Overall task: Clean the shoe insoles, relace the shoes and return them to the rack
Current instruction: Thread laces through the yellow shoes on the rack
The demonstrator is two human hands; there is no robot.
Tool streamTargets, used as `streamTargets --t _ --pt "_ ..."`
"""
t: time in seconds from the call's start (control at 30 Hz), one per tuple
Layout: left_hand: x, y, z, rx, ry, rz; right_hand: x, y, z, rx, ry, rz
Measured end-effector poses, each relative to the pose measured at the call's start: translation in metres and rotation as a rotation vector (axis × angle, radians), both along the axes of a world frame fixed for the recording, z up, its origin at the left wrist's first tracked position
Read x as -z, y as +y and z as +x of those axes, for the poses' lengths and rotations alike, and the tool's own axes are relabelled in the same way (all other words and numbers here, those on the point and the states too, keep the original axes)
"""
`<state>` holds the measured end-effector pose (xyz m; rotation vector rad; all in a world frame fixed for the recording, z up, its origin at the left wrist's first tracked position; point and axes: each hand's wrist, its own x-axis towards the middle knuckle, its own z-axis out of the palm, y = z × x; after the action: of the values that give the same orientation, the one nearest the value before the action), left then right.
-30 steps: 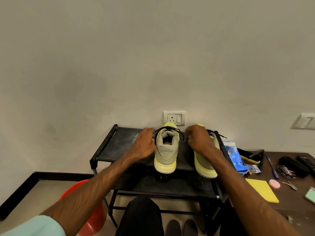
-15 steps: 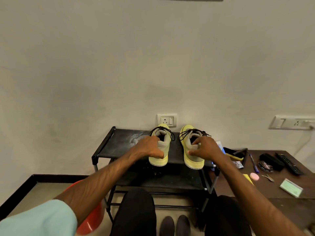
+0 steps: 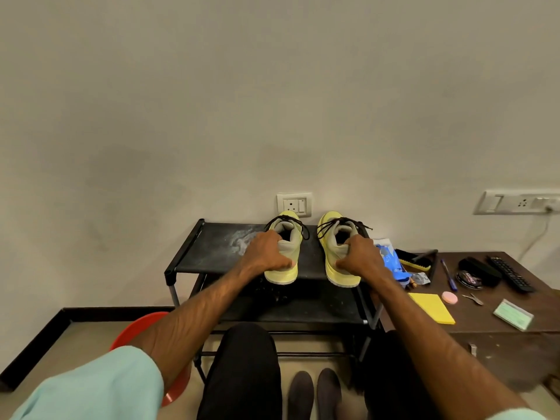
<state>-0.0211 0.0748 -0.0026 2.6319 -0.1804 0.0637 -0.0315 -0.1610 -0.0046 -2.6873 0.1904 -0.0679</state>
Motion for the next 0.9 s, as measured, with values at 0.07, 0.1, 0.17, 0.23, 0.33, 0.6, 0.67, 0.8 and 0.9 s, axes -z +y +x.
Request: streamTargets --t 0.07,0.1,0.17,0.23,0.33,0.6,0.67,0.8,0.9 --pt "0.0 0.0 -0.001 -0.005 -0.01 -0.014 0.002 0.0 -0.001 -0.002 -0.008 0.004" --pt "0.001 0.0 -0.001 -0.004 -0.014 -0.018 0.002 -0.001 -0.002 -0.002 -0.013 0.006" --pt "0.002 0.0 -0.004 -0.008 -0.022 -0.026 0.002 0.0 -0.005 0.003 -0.028 0.017" --pt "0.004 0.002 -0.007 -0.028 -0.04 -0.043 0.001 0.003 -0.011 0.005 -0.052 0.022" --pt "0.004 0.008 -0.014 -0.057 -0.059 -0.069 -0.001 0.014 -0.022 -0.017 -0.122 0.029" --pt "-0.022 0.065 -0.081 -0.155 -0.223 -0.015 -0.042 0.092 -0.076 -0.169 -0.262 0.115" --pt "-0.034 0.085 -0.107 -0.208 -0.291 0.011 -0.051 0.121 -0.091 -0.209 -0.287 0.15" --pt "-0.053 0.126 -0.153 -0.267 -0.355 0.083 -0.063 0.178 -0.119 -0.304 -0.31 0.197" --pt "-0.062 0.158 -0.183 -0.295 -0.331 0.114 -0.068 0.209 -0.14 -0.384 -0.286 0.202"
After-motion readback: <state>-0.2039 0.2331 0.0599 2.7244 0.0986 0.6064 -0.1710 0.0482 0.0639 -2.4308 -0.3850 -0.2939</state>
